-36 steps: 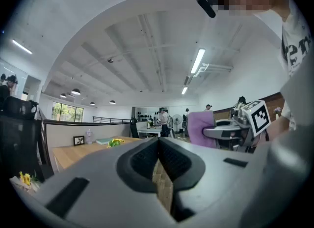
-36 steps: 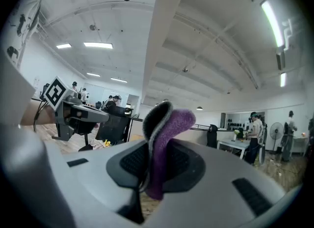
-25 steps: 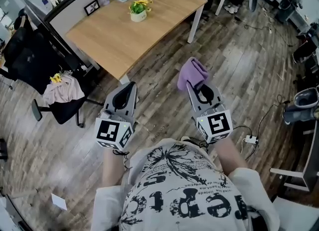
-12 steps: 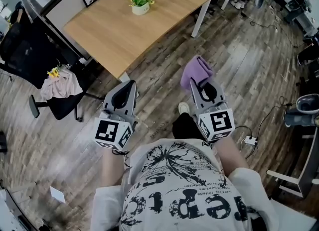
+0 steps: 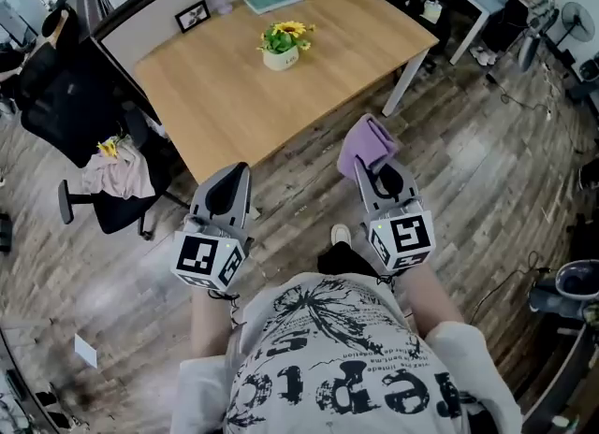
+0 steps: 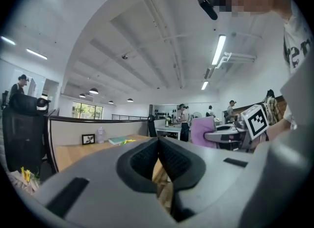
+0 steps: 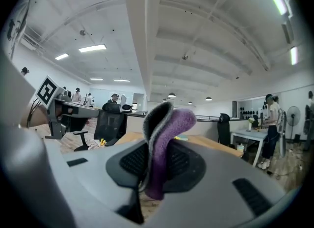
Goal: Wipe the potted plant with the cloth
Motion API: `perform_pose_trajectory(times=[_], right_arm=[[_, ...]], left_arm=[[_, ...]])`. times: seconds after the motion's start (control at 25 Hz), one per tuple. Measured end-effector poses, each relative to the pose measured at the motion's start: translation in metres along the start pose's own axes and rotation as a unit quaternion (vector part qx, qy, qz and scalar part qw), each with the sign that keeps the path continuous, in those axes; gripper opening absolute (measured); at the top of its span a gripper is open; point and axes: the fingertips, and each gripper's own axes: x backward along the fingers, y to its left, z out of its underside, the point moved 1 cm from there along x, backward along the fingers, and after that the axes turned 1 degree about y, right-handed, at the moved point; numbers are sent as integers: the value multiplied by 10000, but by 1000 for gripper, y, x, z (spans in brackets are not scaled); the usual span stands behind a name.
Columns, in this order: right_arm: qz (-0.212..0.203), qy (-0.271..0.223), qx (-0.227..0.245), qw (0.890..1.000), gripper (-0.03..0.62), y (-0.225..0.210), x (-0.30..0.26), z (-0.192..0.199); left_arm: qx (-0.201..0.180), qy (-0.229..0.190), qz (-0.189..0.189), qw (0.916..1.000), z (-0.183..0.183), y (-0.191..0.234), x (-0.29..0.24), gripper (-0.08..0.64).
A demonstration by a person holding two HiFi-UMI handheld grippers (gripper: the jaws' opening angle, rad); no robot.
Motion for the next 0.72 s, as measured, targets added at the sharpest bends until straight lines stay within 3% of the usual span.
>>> perform_pose_trajectory(times=[0.4, 0.72], right_arm=[[-739, 274, 182, 9967, 71, -149, -102, 8], [-1177, 491, 121, 9918, 71, -192, -177, 22]], left_arm=[[124, -88, -668, 9976, -17, -8, -162, 3], [412, 383, -1159, 9917, 11, 18, -217, 3]])
